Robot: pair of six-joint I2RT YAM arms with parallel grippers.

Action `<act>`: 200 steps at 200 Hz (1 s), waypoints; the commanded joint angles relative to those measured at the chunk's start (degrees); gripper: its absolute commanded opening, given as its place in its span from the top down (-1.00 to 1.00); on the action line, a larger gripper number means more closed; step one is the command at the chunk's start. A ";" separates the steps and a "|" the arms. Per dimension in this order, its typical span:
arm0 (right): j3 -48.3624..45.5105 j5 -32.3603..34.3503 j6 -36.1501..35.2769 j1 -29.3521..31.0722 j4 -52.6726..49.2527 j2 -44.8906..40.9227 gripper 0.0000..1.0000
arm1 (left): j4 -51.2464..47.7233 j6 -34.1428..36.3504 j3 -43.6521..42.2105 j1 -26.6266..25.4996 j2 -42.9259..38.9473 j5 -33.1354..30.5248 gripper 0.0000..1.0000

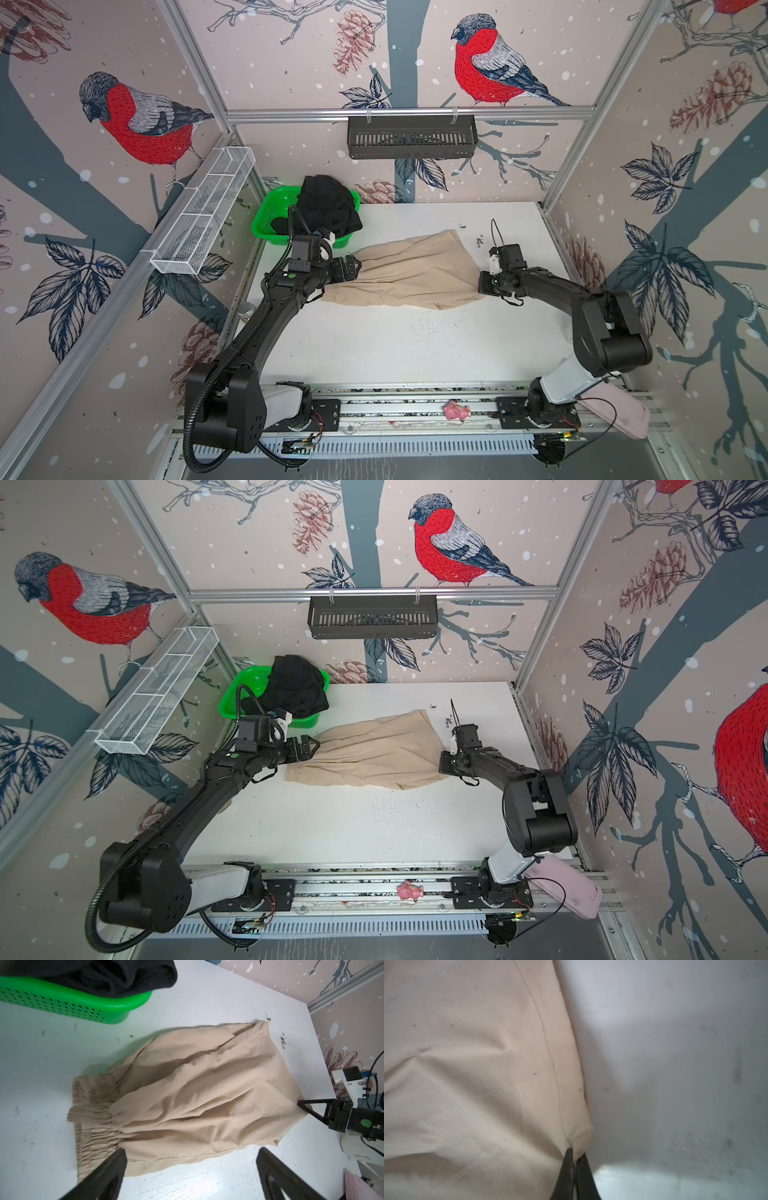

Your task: Fold and stack the shorts

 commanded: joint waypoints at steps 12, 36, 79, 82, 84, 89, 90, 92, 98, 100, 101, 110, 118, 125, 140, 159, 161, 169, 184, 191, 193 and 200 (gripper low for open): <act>-5.08 2.40 2.85 -2.78 -4.20 -7.57 0.80 | 0.61 0.27 -2.92 -4.67 -0.22 2.91 -0.95; -5.61 1.96 2.24 -3.92 -3.83 -8.72 0.77 | 5.36 0.61 -3.82 -6.81 3.52 6.17 -0.95; -6.81 1.36 1.78 -4.18 -2.60 -9.00 0.83 | 13.50 2.10 -1.36 -7.46 13.37 8.80 -0.95; -6.88 1.32 1.78 -4.19 -2.55 -8.94 0.83 | 13.80 2.46 -1.01 -7.47 14.02 8.69 -0.95; -6.92 1.34 1.78 -4.19 -2.58 -8.92 0.83 | 13.86 2.67 -0.71 -7.47 14.56 8.61 -0.95; -7.10 1.34 1.86 -4.19 -2.59 -8.94 0.83 | 13.82 3.40 0.35 -7.42 15.99 8.39 -0.95; -7.10 1.34 1.86 -4.19 -2.59 -8.93 0.83 | 13.76 3.57 0.56 -7.44 16.23 8.25 -0.95; -7.13 1.34 1.93 -4.19 -2.59 -8.92 0.84 | 13.68 3.87 1.00 -7.39 16.81 8.04 -0.95; -7.31 1.32 2.02 -4.19 -2.52 -9.00 0.84 | 13.48 4.58 2.38 -7.46 18.32 7.15 -0.95; -7.35 1.38 2.04 -4.19 -2.51 -9.07 0.84 | 13.41 4.85 2.86 -7.40 18.78 6.84 -0.95; -7.40 1.40 2.08 -4.23 -2.50 -9.08 0.84 | 13.34 5.00 3.09 -7.43 19.08 6.68 -0.95; -7.66 1.79 2.44 -4.40 -2.41 -9.20 0.84 | 13.14 6.32 5.15 -7.40 21.19 5.74 -0.95; -7.94 1.78 2.82 -4.75 -2.34 -9.20 0.84 | 13.47 7.56 7.11 -7.29 23.01 5.11 -0.95; -8.26 1.75 2.96 -5.16 -2.00 -9.13 0.84 | 13.76 8.39 8.34 -7.20 24.61 4.38 -0.95; -9.24 1.93 3.31 -6.04 -1.20 -9.14 0.83 | 13.08 9.89 11.50 -7.07 28.40 2.76 -0.95; -10.30 2.43 3.69 -7.35 -1.26 -9.55 0.77 | 12.06 10.98 14.49 -6.91 32.54 2.88 -0.95; -10.47 2.49 3.71 -7.53 -1.27 -9.58 0.74 | 12.04 11.06 14.61 -6.93 32.90 3.00 -0.95; -10.87 2.64 3.86 -8.06 -1.31 -10.10 0.55 | 12.16 11.12 14.95 -6.90 33.92 3.65 -0.95; -10.83 2.35 4.18 -8.50 -1.58 -11.49 0.24 | 12.43 10.96 15.01 -6.94 34.66 5.34 -0.95; -10.25 2.57 4.32 -8.49 -2.06 -12.40 0.05 | 12.57 10.73 14.85 -6.94 34.62 6.17 -0.95; -9.98 2.66 4.37 -8.54 -2.17 -12.67 0.01 | 12.52 10.65 14.84 -6.90 34.57 6.42 -0.95; -8.95 2.98 4.50 -8.59 -2.62 -13.63 -0.09 | 12.47 10.40 14.80 -6.94 34.05 7.55 -0.95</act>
